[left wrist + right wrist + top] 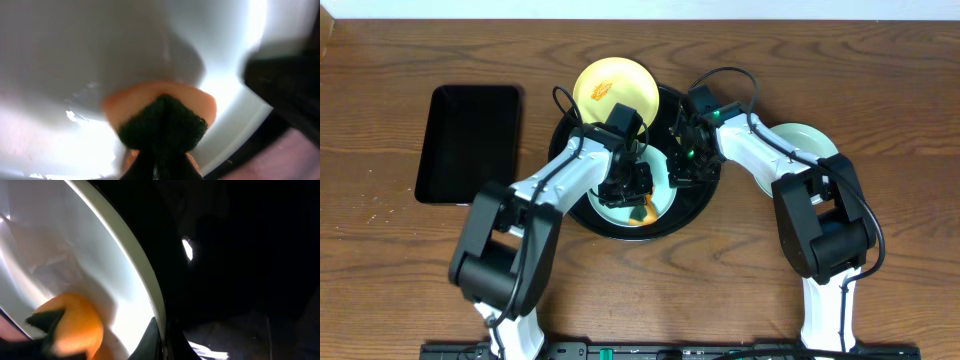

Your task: Clean dirty plates on tray and stack at the side

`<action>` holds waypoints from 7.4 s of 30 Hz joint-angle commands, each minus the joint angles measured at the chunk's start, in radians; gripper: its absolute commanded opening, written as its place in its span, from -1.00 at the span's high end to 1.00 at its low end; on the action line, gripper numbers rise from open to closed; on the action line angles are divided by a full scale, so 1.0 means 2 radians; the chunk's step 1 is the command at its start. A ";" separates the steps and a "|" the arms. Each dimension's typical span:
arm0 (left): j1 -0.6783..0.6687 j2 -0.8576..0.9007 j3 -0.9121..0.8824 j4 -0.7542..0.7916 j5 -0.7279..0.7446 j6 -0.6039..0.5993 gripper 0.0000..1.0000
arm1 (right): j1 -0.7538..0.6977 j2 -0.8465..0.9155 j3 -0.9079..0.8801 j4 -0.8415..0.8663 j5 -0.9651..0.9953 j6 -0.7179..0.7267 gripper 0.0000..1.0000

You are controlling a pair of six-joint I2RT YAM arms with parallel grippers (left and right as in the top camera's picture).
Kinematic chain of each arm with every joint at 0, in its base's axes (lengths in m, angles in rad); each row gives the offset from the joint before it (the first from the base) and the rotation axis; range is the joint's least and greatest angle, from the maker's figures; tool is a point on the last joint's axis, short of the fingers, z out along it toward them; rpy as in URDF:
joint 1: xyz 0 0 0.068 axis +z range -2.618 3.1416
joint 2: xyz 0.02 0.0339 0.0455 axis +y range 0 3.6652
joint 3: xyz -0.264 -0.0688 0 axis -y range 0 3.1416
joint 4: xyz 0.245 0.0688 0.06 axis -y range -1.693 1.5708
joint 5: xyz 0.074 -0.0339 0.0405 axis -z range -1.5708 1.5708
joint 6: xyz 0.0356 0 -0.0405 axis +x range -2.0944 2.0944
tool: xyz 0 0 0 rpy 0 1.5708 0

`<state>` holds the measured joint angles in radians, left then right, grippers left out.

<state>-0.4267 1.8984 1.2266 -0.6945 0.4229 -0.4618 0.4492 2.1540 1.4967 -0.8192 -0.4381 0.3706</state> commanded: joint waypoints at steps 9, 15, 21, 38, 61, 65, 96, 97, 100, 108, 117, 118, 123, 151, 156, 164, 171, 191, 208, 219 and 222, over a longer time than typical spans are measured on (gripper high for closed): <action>0.089 -0.164 0.029 -0.012 0.021 0.019 0.85 | -0.009 0.016 -0.004 0.002 -0.064 -0.056 0.97; 0.140 -0.193 0.029 -0.023 0.020 0.019 0.85 | -0.017 -0.020 -0.004 0.001 -0.064 -0.080 0.97; 0.159 -0.191 0.027 -0.030 0.017 0.023 0.85 | -0.040 -0.072 -0.004 -0.009 -0.064 -0.095 0.98; 0.159 -0.191 0.019 -0.031 0.014 0.025 0.85 | -0.140 -0.147 -0.004 -0.054 -0.107 -0.141 0.97; 0.158 -0.191 0.018 -0.030 0.005 0.025 0.85 | -0.064 -0.230 -0.004 -0.045 0.243 -0.052 0.97; 0.158 -0.191 0.018 -0.030 0.005 0.025 0.85 | -0.028 -0.230 -0.004 -0.045 0.304 -0.034 0.98; 0.158 -0.191 0.018 -0.031 0.005 0.025 0.85 | 0.141 -0.230 -0.004 -0.072 0.642 -0.004 0.97; 0.158 -0.191 0.018 -0.031 0.005 0.025 0.85 | 0.142 -0.230 -0.004 -0.072 0.648 -0.004 0.97; 0.158 -0.191 0.018 -0.031 0.005 0.025 0.85 | 0.147 -0.230 -0.004 -0.073 0.670 -0.004 0.97; 0.158 -0.191 0.018 -0.031 0.005 0.025 0.85 | 0.156 -0.230 -0.004 -0.073 0.688 -0.006 0.98; 0.158 -0.191 0.018 -0.031 0.005 0.025 0.85 | 0.156 -0.230 -0.004 -0.070 0.693 -0.021 0.97; 0.158 -0.191 0.018 -0.031 0.005 0.025 0.85 | 0.156 -0.230 -0.004 -0.069 0.693 -0.025 0.98; 0.158 -0.191 0.018 -0.031 0.005 0.025 0.85 | 0.156 -0.230 -0.004 -0.065 0.683 -0.027 0.98; 0.158 -0.191 0.018 -0.032 0.005 0.031 0.85 | -0.019 -0.230 -0.006 -0.046 0.173 -0.073 0.98; 0.158 -0.191 0.018 -0.032 0.005 0.031 0.85 | -0.060 -0.224 -0.008 -0.064 0.143 -0.074 0.81; 0.158 -0.191 0.018 -0.032 0.005 0.031 0.85 | -0.067 -0.161 -0.012 -0.093 0.123 -0.055 -0.20; 0.158 -0.191 0.018 -0.034 0.005 0.031 0.85 | -0.067 -0.104 -0.012 -0.115 0.129 -0.031 -0.15; 0.158 -0.191 0.018 -0.034 0.005 0.031 0.85 | -0.067 -0.043 -0.014 -0.079 0.129 -0.027 0.54; 0.158 -0.191 0.018 -0.034 0.005 0.031 0.85 | -0.067 -0.053 -0.013 -0.086 0.129 -0.029 0.97; 0.158 -0.191 0.018 -0.034 0.005 0.031 0.85 | -0.068 -0.142 -0.013 -0.094 0.142 -0.035 0.97; 0.158 -0.191 0.018 -0.034 0.005 0.031 0.85 | -0.068 -0.165 -0.013 -0.086 0.158 -0.046 0.98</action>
<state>-0.1123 1.5204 1.2671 -0.7597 0.4385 -0.4175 0.3141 1.8774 1.4742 -0.9997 -0.1577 0.3077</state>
